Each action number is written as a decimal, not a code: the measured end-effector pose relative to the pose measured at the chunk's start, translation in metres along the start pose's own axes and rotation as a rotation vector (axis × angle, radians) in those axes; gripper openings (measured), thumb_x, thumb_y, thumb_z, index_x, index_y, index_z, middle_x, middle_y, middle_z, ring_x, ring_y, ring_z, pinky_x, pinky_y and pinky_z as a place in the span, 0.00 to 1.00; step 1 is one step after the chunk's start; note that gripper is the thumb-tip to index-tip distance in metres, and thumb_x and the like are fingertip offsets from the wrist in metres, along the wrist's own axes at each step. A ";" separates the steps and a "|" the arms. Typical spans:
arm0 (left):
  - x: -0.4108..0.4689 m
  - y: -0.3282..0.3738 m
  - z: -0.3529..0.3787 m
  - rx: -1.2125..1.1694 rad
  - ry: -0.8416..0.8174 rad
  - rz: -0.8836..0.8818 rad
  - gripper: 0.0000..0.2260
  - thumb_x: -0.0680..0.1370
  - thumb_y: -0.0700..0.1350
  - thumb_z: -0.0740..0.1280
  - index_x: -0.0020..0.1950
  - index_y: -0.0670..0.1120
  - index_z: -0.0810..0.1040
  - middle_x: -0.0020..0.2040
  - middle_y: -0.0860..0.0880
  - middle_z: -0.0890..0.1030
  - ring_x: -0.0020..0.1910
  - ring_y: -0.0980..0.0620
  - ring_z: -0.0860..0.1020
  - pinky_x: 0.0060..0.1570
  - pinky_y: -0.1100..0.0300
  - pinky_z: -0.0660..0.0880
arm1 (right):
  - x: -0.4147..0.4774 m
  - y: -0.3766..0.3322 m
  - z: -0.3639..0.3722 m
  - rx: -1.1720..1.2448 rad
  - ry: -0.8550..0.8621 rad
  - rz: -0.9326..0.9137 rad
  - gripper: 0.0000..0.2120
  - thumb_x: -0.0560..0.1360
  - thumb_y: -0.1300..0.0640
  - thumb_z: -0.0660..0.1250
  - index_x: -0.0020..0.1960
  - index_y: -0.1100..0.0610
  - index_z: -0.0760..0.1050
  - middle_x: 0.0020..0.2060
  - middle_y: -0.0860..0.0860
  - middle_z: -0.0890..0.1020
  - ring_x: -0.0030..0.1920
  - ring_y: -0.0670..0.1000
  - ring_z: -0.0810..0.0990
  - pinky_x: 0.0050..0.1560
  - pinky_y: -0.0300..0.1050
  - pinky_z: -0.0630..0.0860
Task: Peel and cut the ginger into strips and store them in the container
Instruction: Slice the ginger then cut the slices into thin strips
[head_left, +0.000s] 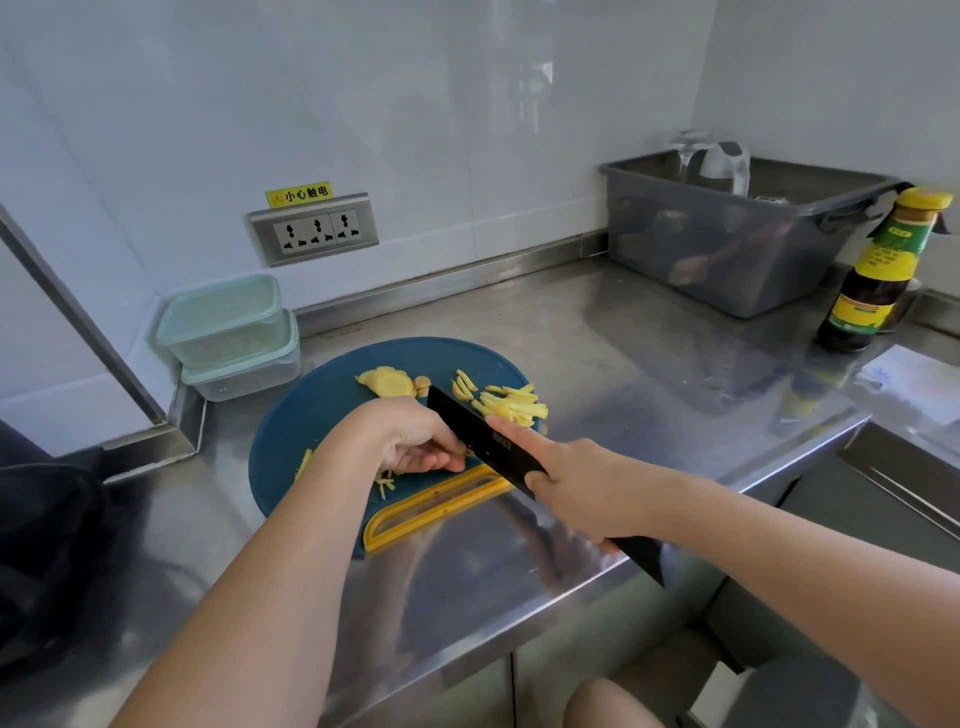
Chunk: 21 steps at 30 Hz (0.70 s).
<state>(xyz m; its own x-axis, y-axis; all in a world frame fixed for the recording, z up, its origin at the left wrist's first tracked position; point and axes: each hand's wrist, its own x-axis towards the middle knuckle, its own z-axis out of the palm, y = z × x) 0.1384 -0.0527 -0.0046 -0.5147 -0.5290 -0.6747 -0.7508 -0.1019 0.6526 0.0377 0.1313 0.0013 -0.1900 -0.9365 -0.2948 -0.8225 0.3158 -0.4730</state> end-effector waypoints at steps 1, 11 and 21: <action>0.000 0.000 0.000 0.000 -0.005 -0.007 0.02 0.76 0.35 0.67 0.45 0.37 0.79 0.30 0.44 0.82 0.21 0.58 0.75 0.21 0.70 0.72 | 0.000 -0.001 0.001 -0.020 0.007 -0.002 0.30 0.84 0.57 0.49 0.76 0.35 0.37 0.46 0.58 0.77 0.39 0.55 0.80 0.43 0.47 0.80; -0.006 -0.001 0.004 -0.006 0.029 0.017 0.02 0.77 0.35 0.66 0.46 0.38 0.79 0.30 0.45 0.82 0.22 0.57 0.76 0.24 0.69 0.74 | 0.016 -0.012 0.006 -0.174 0.033 -0.035 0.35 0.81 0.63 0.52 0.78 0.44 0.35 0.40 0.57 0.75 0.31 0.52 0.69 0.32 0.43 0.67; -0.008 -0.001 0.004 -0.043 0.051 -0.032 0.03 0.75 0.37 0.68 0.44 0.37 0.79 0.31 0.45 0.83 0.22 0.56 0.77 0.23 0.68 0.74 | -0.034 0.005 -0.001 -0.119 -0.004 -0.005 0.34 0.84 0.58 0.52 0.76 0.37 0.34 0.35 0.52 0.74 0.29 0.47 0.73 0.31 0.39 0.74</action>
<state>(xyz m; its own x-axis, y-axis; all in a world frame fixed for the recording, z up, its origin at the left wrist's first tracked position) 0.1413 -0.0456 -0.0010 -0.4684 -0.5667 -0.6778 -0.7472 -0.1552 0.6462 0.0395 0.1644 0.0097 -0.1836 -0.9372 -0.2965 -0.8812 0.2905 -0.3729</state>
